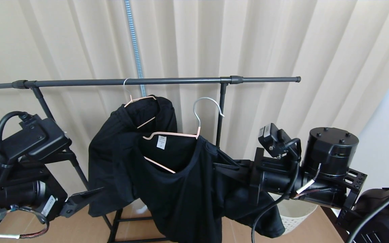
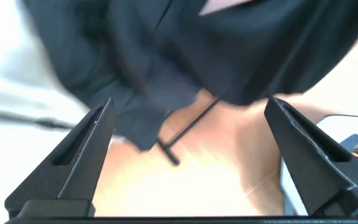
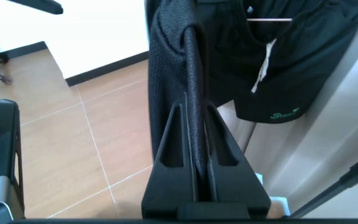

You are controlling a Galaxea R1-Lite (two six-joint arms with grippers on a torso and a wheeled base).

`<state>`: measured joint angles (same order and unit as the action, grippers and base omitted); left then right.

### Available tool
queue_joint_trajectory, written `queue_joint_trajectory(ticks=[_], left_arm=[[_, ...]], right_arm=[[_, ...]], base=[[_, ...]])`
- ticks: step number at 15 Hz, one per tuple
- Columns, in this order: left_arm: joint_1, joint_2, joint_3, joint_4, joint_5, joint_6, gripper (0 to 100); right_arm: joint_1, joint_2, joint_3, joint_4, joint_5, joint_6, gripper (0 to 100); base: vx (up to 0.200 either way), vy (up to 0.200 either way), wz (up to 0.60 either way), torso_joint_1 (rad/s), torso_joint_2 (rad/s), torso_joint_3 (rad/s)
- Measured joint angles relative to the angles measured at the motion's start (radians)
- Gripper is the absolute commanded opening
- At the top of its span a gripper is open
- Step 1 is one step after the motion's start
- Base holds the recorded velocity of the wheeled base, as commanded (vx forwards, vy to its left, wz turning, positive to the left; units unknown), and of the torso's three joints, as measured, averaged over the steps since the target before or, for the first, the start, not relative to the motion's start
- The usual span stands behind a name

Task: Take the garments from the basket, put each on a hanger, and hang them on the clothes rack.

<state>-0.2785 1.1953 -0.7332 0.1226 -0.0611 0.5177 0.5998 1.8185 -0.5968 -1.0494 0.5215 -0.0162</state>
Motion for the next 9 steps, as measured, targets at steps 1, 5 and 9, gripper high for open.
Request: queue_joint_trajectory(ticks=[1,5,9], left_arm=[[0.059,0.003,0.003,-0.019,-0.07,0.041,100],[0.163,0.089,0.049,-0.274,-0.145,0.163,100],[0.1,0.16,0.16,-0.471,-0.142,0.196,100]], right_arm=[[-0.003,-0.004,0.007,0.0,0.02,-0.001,0],[-0.007,-0.017,0.019,0.002,0.042,-0.001,0],[-0.007,-0.022,0.021,0.004,0.054,-0.001,0]], base=[[0.0,0.0,0.0,0.0,0.0,0.0],[0.0,0.0,0.0,0.0,0.0,0.0],[0.0,0.0,0.0,0.0,0.0,0.0]])
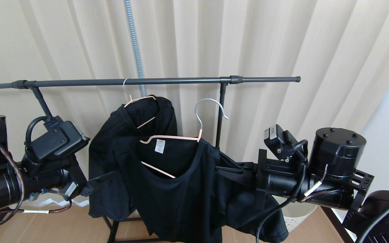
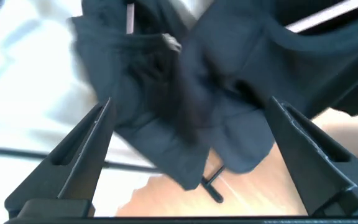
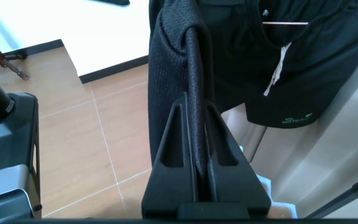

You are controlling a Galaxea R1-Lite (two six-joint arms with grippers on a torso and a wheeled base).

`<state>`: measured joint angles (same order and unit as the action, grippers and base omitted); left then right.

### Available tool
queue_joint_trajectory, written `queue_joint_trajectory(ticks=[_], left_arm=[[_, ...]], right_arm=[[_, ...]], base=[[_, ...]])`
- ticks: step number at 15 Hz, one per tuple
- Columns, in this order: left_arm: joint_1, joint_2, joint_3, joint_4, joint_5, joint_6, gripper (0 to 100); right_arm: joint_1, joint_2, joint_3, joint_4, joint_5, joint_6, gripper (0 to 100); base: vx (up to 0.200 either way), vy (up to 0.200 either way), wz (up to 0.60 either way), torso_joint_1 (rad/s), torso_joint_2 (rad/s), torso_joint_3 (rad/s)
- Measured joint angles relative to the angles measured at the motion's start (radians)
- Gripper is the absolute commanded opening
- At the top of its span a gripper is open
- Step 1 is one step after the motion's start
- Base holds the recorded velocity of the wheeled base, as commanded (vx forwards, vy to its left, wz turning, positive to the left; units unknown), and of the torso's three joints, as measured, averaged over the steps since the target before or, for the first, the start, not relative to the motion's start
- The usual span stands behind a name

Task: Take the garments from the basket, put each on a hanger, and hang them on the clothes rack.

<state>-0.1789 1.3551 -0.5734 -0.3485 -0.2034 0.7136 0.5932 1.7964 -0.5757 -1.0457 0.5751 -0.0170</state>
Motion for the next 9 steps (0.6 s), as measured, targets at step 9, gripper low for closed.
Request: queue_joint_trajectory(ticks=[9], left_arm=[[-0.072,-0.017,0.077,-0.084,0.091,-0.094,100]], right_arm=[[0.001,0.003,0.0,0.002,-0.001,0.001,0]], base=[[0.0,0.0,0.0,0.0,0.0,0.0]])
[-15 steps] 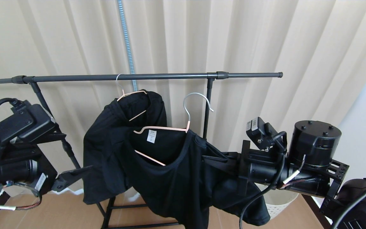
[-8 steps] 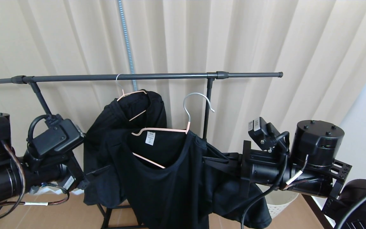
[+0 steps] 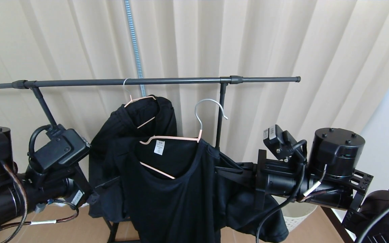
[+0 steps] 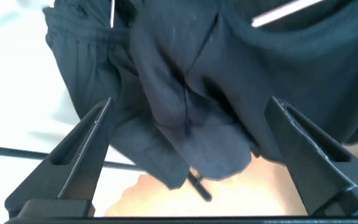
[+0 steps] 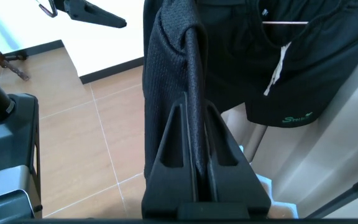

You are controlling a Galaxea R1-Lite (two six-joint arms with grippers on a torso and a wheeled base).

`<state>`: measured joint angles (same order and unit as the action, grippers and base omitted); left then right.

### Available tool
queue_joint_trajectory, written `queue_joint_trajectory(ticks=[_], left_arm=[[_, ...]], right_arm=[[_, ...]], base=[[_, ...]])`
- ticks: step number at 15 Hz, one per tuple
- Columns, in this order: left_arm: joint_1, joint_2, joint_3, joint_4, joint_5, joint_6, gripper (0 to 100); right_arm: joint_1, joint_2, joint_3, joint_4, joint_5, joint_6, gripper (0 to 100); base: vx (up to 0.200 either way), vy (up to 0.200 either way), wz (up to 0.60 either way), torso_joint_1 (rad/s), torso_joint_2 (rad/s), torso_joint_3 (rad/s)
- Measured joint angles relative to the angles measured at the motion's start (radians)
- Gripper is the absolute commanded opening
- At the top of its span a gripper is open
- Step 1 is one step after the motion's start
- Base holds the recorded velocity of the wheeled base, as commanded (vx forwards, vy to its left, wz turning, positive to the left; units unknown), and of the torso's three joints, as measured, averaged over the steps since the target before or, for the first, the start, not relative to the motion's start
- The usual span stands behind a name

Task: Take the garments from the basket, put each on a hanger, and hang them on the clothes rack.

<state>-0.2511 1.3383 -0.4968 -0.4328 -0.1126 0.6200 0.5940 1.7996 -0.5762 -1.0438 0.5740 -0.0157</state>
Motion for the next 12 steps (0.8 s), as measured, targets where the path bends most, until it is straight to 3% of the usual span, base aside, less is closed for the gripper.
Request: queue_joint_trajectory(ticks=[4,8,12], left_arm=[[0.013,0.004,0.005,0.0,0.007,-0.003,100],[-0.047,-0.001,0.023,-0.002,0.084,-0.007,100],[-0.141,-0.01,0.019,-0.003,0.176,-0.098,100]], right_arm=[[0.003,0.001,0.009,0.0,0.001,-0.002,0],[0.006,0.004,-0.004,0.001,0.0,0.02,0],[0.008,0.006,-0.012,0.001,-0.002,0.031,0]], base=[[0.0,0.0,0.0,0.0,0.0,0.0],[0.0,0.0,0.0,0.0,0.0,0.0],[0.0,0.0,0.0,0.0,0.0,0.0]])
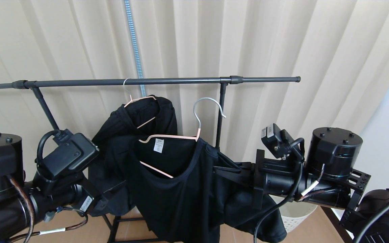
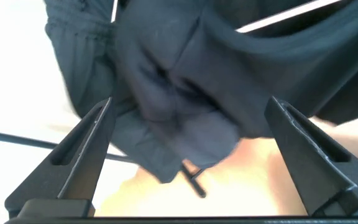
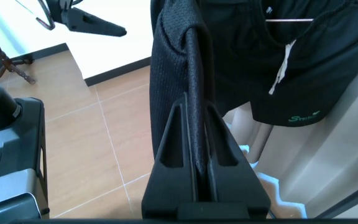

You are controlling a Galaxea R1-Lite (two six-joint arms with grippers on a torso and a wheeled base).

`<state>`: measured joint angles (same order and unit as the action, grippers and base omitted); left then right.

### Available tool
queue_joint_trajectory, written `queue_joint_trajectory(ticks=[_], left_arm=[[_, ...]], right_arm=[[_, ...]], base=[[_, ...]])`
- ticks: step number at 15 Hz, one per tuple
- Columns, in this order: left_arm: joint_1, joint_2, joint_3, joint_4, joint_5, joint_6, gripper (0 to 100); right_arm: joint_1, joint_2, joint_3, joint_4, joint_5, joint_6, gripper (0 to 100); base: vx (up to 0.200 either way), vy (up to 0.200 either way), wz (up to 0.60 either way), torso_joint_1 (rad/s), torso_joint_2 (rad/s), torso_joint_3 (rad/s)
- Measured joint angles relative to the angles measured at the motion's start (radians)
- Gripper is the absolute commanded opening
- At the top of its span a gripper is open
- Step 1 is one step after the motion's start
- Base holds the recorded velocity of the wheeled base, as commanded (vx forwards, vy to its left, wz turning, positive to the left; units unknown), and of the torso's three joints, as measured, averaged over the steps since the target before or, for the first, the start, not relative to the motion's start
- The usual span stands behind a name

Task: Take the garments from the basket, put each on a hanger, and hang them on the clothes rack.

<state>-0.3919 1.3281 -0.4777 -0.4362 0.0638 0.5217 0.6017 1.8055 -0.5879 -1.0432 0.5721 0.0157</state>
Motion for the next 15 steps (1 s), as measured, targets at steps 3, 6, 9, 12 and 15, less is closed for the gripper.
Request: queue_joint_trajectory(ticks=[3,6,9,12,15], left_arm=[[-0.015,0.042,-0.036,-0.024,0.043,-0.046,100],[-0.017,0.091,-0.047,-0.087,0.059,-0.063,0],[-0.017,0.113,-0.04,-0.093,0.059,-0.065,0],[-0.017,0.101,-0.034,-0.091,0.056,-0.065,0],[-0.007,0.082,-0.048,-0.091,0.055,-0.066,0]], right_arm=[[0.001,-0.003,0.008,-0.001,0.001,-0.004,0],[0.001,-0.005,0.015,-0.002,0.002,-0.014,0],[0.0,-0.005,0.016,-0.002,0.002,-0.016,0],[-0.001,-0.003,0.015,-0.003,0.002,-0.016,0],[-0.001,0.003,0.014,-0.002,0.001,-0.023,0]], base=[[0.0,0.0,0.0,0.0,0.0,0.0],[0.0,0.0,0.0,0.0,0.0,0.0],[0.0,0.0,0.0,0.0,0.0,0.0],[0.0,0.0,0.0,0.0,0.0,0.0],[0.0,0.0,0.0,0.0,0.0,0.0]])
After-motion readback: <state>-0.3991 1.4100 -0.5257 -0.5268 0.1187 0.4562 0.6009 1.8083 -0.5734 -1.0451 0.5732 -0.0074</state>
